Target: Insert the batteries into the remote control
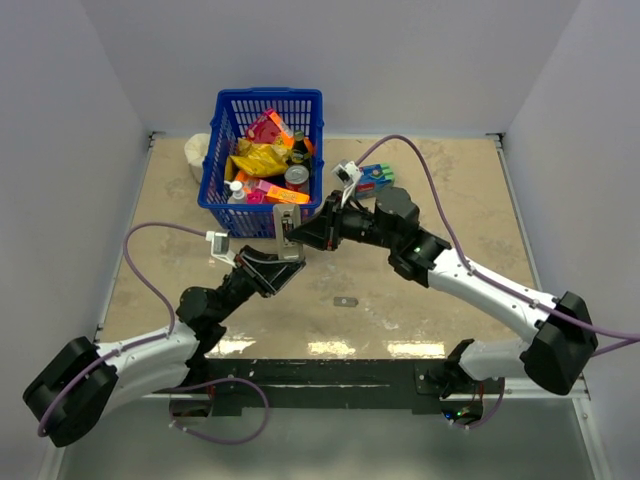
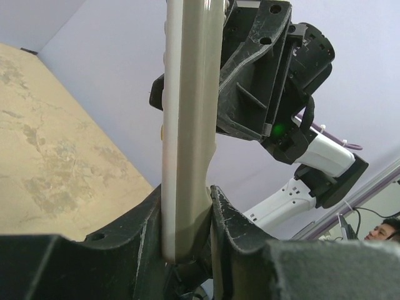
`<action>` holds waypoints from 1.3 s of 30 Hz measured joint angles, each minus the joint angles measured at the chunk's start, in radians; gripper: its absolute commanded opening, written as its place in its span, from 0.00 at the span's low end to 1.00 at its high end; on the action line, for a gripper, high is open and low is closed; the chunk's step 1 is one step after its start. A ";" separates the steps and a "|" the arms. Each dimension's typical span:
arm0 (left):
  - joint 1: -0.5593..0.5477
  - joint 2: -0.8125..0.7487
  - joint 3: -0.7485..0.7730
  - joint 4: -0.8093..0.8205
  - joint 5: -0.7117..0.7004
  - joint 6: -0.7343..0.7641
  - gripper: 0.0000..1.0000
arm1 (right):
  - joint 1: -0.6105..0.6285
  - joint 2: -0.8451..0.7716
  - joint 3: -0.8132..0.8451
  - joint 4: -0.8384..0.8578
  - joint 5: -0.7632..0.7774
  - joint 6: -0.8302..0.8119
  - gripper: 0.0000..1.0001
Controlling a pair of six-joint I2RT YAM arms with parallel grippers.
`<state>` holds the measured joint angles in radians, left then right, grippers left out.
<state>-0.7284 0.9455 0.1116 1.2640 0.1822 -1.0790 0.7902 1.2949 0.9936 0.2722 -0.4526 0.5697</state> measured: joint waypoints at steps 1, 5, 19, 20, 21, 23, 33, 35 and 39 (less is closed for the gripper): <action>0.001 -0.002 0.000 0.001 0.005 0.008 0.11 | 0.001 -0.002 0.003 -0.003 -0.002 0.004 0.00; 0.011 -0.008 0.000 0.000 0.029 0.024 0.34 | 0.002 -0.002 0.011 -0.018 -0.009 0.005 0.00; 0.241 -0.112 0.127 -0.261 0.397 0.090 0.68 | -0.024 -0.006 0.029 -0.100 -0.080 -0.143 0.00; 0.247 -0.113 0.144 -0.291 0.420 0.107 0.68 | -0.026 -0.006 0.029 -0.103 -0.094 -0.153 0.00; 0.253 -0.113 0.166 -0.328 0.448 0.133 0.68 | -0.026 -0.006 0.031 -0.105 -0.106 -0.161 0.00; 0.258 -0.108 0.207 -0.397 0.496 0.180 0.67 | -0.027 -0.006 0.035 -0.114 -0.129 -0.175 0.00; 0.263 -0.078 0.266 -0.543 0.596 0.299 0.57 | -0.031 0.002 0.037 -0.099 -0.218 -0.190 0.00; 0.263 -0.078 0.262 -0.539 0.604 0.306 0.48 | -0.031 0.010 0.037 -0.090 -0.224 -0.189 0.00; 0.264 -0.078 0.227 -0.512 0.616 0.309 0.32 | -0.031 0.031 0.037 -0.074 -0.247 -0.186 0.00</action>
<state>-0.4648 0.8673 0.3382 0.7521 0.7986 -0.7704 0.7589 1.3254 1.0302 0.1986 -0.6994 0.3840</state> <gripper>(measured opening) 0.435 0.273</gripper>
